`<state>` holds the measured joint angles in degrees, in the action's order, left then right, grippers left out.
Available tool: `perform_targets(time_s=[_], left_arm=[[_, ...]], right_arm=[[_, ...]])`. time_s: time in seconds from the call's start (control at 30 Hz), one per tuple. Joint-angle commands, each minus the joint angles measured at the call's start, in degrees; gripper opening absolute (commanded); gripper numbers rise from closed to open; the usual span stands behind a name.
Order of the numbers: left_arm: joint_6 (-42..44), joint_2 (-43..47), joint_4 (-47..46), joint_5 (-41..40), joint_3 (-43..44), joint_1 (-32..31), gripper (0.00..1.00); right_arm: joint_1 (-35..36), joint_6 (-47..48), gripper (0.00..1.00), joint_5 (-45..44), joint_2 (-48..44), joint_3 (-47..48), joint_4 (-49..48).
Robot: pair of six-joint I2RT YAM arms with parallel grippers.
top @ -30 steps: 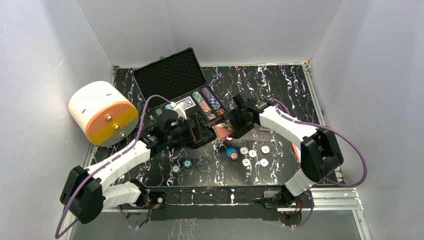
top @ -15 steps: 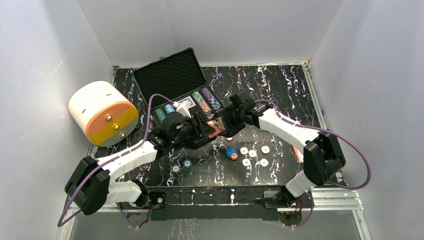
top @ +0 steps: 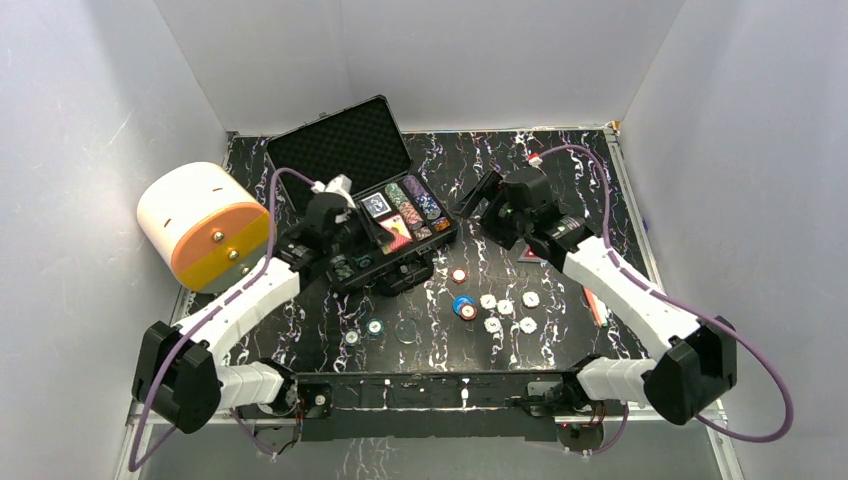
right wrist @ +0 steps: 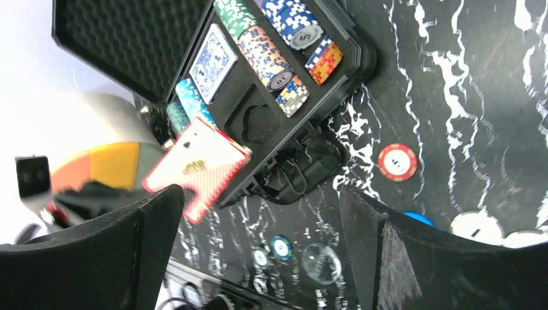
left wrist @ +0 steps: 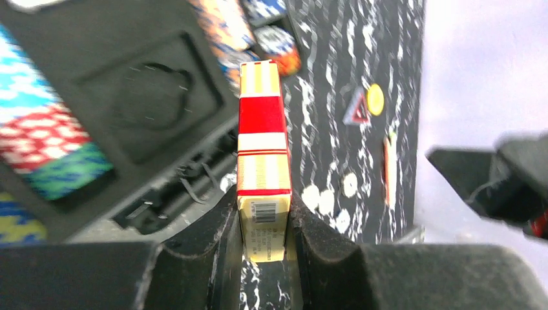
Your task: Pack up texas hold em set
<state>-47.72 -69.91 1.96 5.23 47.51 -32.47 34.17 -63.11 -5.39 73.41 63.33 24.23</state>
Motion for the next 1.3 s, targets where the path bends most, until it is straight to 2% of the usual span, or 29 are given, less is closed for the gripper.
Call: perform_targets(time_s=[0.0, 0.17, 0.33, 0.7, 0.8, 0.97, 1.03, 1.17, 1.27], left_arm=[[0.44, -0.41, 9.17, 2.40, 5.57, 7.69, 0.00], [0.90, -5.66, 10.47, 7.62, 8.49, 11.78, 0.00], [0.53, -10.83, 9.11, 12.82, 9.96, 12.56, 0.00], [-5.17, -16.20, 0.60, 19.74, 7.77, 12.69, 0.00], [-5.42, -17.55, 0.65, 19.35, 7.89, 12.64, 0.00], [-7.59, -19.06, 3.28, 14.22, 7.62, 12.66, 0.01], [-7.81, -19.63, 3.80, 14.02, 8.00, 12.63, 0.13], [-5.29, -19.97, 6.92, 12.88, 10.51, 12.66, 0.48], [-0.75, -19.65, 18.32, 7.19, 16.76, 12.60, 0.72]], right_arm=[[-0.34, 18.06, 0.95, 5.02, -3.10, -2.68, -8.84], [-0.34, 20.20, 0.80, 12.27, -1.41, -5.26, -12.32], [-0.34, 19.50, 0.74, 15.24, 0.54, -6.43, -12.79], [-0.36, 18.65, 0.72, 14.62, 1.48, -6.45, -11.85], [-0.34, 18.56, 0.73, 13.80, 1.43, -6.34, -11.21], [-0.34, 18.26, 0.73, 13.24, 1.54, -6.38, -10.98], [-0.35, 18.18, 0.74, 13.10, 1.65, -6.14, -10.75], [-0.34, 18.11, 0.74, 13.04, 1.57, -6.04, -10.69], [-0.29, 18.23, 0.75, 13.19, 1.44, -6.07, -10.69]])
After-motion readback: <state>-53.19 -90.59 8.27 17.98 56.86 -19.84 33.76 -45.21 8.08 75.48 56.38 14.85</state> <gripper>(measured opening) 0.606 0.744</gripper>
